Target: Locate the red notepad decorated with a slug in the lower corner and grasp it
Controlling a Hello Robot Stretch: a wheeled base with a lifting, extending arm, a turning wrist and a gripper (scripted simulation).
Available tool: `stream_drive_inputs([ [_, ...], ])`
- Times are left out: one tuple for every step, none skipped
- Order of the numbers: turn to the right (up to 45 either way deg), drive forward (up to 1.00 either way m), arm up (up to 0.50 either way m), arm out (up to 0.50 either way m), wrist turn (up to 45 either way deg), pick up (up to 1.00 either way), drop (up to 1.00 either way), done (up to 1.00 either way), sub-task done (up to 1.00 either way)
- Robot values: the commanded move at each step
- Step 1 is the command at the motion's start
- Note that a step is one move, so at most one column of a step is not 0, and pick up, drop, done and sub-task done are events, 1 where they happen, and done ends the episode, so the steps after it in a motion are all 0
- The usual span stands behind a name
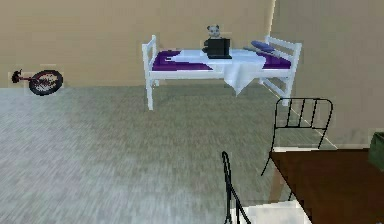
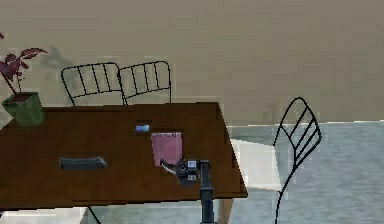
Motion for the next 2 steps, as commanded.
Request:
stream_drive_inputs([
  [0.0,0.00,0.10,0.00,0.0,0.00,0.00,0.00,0.00],
  [0.0,0.00,0.00,0.00,0.0,0.00,0.00,1.00,0.00],
])
